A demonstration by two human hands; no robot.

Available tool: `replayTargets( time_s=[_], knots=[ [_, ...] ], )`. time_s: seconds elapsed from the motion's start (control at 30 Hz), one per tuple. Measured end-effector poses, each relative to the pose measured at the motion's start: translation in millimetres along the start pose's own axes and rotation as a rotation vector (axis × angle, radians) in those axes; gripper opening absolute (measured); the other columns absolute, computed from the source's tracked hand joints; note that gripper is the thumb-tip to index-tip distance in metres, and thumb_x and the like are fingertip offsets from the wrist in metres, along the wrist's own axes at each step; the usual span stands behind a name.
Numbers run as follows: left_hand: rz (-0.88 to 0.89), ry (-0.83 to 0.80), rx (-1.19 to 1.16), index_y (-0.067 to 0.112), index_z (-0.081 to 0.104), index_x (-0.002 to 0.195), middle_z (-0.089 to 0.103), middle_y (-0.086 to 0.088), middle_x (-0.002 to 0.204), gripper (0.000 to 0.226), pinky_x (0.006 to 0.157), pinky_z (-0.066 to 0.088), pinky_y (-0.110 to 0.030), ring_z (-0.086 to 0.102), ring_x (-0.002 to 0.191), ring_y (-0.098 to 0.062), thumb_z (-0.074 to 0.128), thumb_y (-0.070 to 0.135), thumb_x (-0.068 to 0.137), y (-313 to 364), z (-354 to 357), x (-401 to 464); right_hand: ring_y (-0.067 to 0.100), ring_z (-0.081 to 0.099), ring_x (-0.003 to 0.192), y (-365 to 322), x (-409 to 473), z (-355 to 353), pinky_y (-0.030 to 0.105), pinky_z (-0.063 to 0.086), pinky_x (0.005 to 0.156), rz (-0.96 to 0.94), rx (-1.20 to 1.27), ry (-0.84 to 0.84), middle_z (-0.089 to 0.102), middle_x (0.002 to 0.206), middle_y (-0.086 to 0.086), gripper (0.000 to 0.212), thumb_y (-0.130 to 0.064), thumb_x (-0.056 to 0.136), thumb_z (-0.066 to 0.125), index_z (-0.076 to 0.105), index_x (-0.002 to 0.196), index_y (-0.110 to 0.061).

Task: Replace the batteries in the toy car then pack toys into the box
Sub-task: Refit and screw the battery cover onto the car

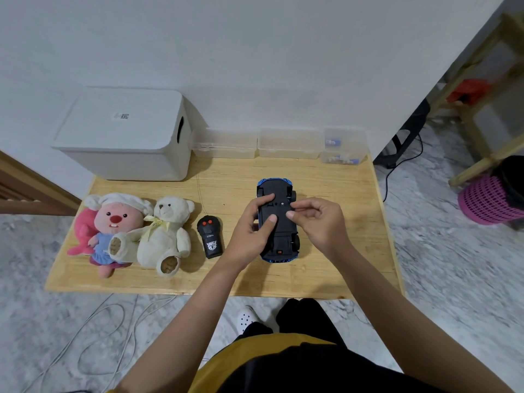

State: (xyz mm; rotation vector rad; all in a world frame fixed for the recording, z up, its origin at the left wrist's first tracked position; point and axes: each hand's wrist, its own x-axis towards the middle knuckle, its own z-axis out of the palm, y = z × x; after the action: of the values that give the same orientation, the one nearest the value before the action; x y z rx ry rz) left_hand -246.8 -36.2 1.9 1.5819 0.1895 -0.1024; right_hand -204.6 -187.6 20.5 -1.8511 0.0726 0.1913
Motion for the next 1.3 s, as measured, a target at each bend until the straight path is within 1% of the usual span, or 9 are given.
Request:
replayTargets(
  time_s=[0.1,0.2,0.4,0.5,0.67,0.93,1.0,1.1,1.3],
  knots=[
    [0.001,0.008,0.024,0.040,0.053,0.118,0.061,0.009,0.111,0.033,0.084,0.056,-0.042,0.063,0.100,-0.020,0.056,0.017,0.095,-2,-1,0,0.014,0.065,0.074,0,1,1,0.023,0.056,0.070,-0.001,-0.007,-0.006,0.068,0.080,-0.002,0.014,-0.009,0.075,0.077,0.068,0.083,-0.016],
    [-0.010,0.010,0.028,0.040,0.053,0.111,0.063,-0.001,0.109,0.026,0.082,0.055,-0.052,0.064,0.097,-0.030,0.058,0.021,0.094,-3,-3,0,0.019,0.066,0.078,1,3,0,0.029,0.056,0.074,0.009,0.015,-0.027,0.069,0.082,0.002,0.014,-0.008,0.075,0.077,0.068,0.082,-0.016],
    [-0.023,-0.009,0.025,0.036,0.052,0.107,0.064,-0.007,0.108,0.021,0.080,0.056,-0.051,0.062,0.096,-0.037,0.059,0.032,0.088,-4,-8,1,0.016,0.068,0.084,-2,2,-1,0.027,0.059,0.072,0.059,0.135,-0.076,0.068,0.086,0.003,0.006,-0.004,0.085,0.066,0.068,0.089,-0.009],
    [-0.029,-0.039,0.007,0.037,0.052,0.106,0.063,-0.007,0.107,0.018,0.081,0.056,-0.053,0.062,0.096,-0.038,0.057,0.029,0.091,-4,-10,2,0.019,0.068,0.083,0,5,-1,0.032,0.059,0.074,0.087,0.137,-0.056,0.068,0.082,0.003,0.008,-0.003,0.084,0.067,0.068,0.085,-0.011],
    [-0.050,-0.065,-0.025,0.033,0.049,0.107,0.061,-0.006,0.104,0.018,0.081,0.055,-0.055,0.062,0.091,-0.030,0.051,0.017,0.098,-3,-13,4,0.018,0.065,0.074,-1,8,2,0.036,0.060,0.073,0.091,0.129,-0.034,0.067,0.076,0.005,0.010,-0.002,0.078,0.073,0.067,0.079,-0.010],
    [-0.090,-0.089,-0.062,0.032,0.050,0.106,0.059,-0.012,0.108,0.018,0.079,0.056,-0.053,0.062,0.098,-0.037,0.050,0.016,0.098,-2,-16,4,0.024,0.065,0.072,-2,11,2,0.043,0.059,0.072,0.080,0.106,-0.025,0.066,0.075,0.012,0.015,0.001,0.074,0.075,0.066,0.075,-0.010],
    [-0.102,-0.099,-0.085,0.031,0.050,0.106,0.059,-0.015,0.109,0.017,0.071,0.058,-0.045,0.065,0.093,-0.031,0.049,0.015,0.099,-2,-17,4,0.023,0.064,0.071,-2,11,3,0.042,0.060,0.071,0.077,0.103,-0.023,0.065,0.074,0.011,0.015,0.001,0.074,0.076,0.066,0.074,-0.010],
    [-0.140,-0.101,-0.131,0.027,0.052,0.105,0.060,-0.011,0.101,0.015,0.056,0.052,-0.026,0.066,0.076,-0.012,0.045,0.014,0.100,-2,-19,3,0.021,0.064,0.070,0,11,3,0.039,0.060,0.069,0.066,0.106,-0.016,0.066,0.074,0.011,0.015,0.001,0.073,0.076,0.066,0.074,-0.010],
    [-0.183,-0.107,-0.192,0.026,0.056,0.102,0.063,-0.008,0.097,0.013,0.056,0.051,-0.026,0.064,0.076,-0.012,0.047,0.017,0.100,-4,-20,2,0.014,0.068,0.069,2,6,3,0.030,0.060,0.067,0.041,0.154,-0.037,0.069,0.076,0.008,0.011,-0.001,0.076,0.075,0.068,0.078,-0.010]
  ],
)
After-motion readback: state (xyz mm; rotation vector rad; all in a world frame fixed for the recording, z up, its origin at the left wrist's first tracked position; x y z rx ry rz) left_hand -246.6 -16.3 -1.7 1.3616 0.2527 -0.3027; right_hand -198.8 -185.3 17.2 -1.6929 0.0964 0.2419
